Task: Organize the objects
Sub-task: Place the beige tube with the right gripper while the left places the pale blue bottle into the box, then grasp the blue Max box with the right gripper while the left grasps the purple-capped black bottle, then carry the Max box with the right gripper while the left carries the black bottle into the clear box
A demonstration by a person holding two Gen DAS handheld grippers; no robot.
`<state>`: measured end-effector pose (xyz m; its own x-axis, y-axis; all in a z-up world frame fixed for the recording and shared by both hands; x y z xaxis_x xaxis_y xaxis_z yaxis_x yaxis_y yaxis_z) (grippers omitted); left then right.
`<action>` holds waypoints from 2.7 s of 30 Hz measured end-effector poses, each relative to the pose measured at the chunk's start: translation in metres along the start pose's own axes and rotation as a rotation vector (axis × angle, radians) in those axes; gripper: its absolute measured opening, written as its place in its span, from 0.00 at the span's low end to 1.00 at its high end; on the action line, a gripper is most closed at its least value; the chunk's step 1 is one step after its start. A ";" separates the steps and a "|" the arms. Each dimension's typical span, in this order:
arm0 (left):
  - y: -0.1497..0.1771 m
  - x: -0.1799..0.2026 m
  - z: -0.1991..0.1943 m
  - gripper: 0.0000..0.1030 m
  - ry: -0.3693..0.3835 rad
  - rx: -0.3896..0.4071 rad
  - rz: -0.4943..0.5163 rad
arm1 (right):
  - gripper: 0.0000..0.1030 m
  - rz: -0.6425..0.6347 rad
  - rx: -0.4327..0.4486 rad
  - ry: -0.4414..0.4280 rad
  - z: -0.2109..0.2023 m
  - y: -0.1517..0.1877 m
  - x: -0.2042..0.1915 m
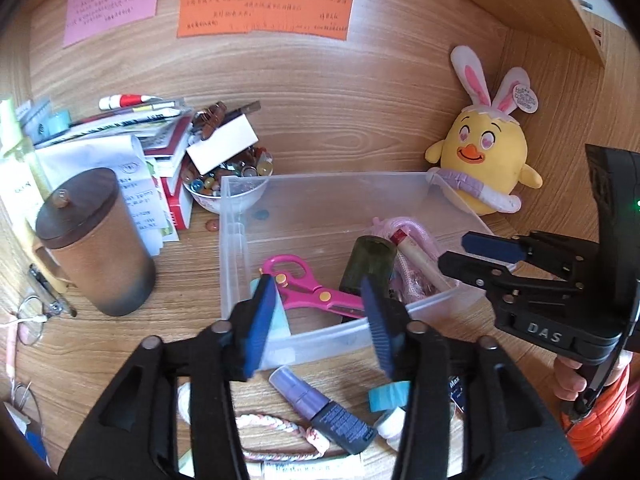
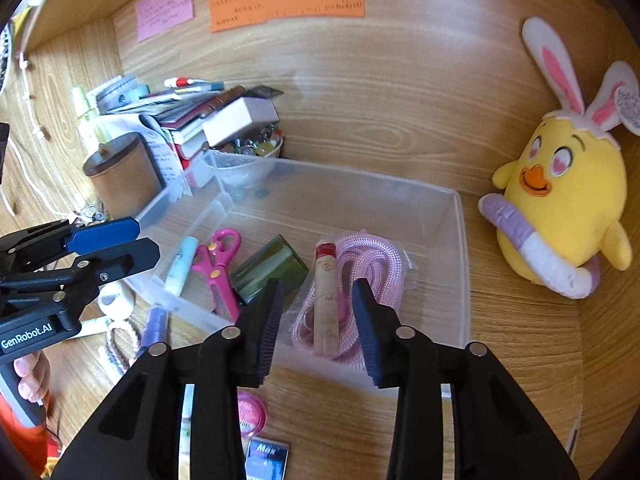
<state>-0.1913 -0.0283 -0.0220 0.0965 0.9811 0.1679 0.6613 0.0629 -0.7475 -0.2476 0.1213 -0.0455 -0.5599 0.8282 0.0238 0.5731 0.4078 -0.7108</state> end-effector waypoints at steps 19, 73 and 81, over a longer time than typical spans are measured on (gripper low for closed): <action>0.066 -0.006 -0.003 0.65 -0.017 -0.133 -0.015 | 0.49 0.000 -0.066 -0.045 -0.027 0.079 -0.006; 0.079 0.015 -0.023 0.25 0.002 -0.081 0.039 | 0.24 0.056 -0.030 -0.058 -0.045 0.099 -0.003; 0.055 0.026 -0.045 0.25 0.024 0.010 0.055 | 0.24 0.056 0.056 -0.064 -0.064 0.072 -0.007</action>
<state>-0.1192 -0.0076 -0.0303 0.1506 0.9784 0.1416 0.6473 0.0107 -0.7621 -0.1641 0.1696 -0.0516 -0.5657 0.8224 -0.0607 0.5714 0.3378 -0.7479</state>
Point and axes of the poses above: each gripper's, at about its wrist camera, not at the fingertips, and z roughly the way its jaws point, x to its right, y to its underside, the point moved 5 cm from there along z, roughly the way its jaws point, and after that the axes turned 4 degrees about y, right-handed, at the moved point
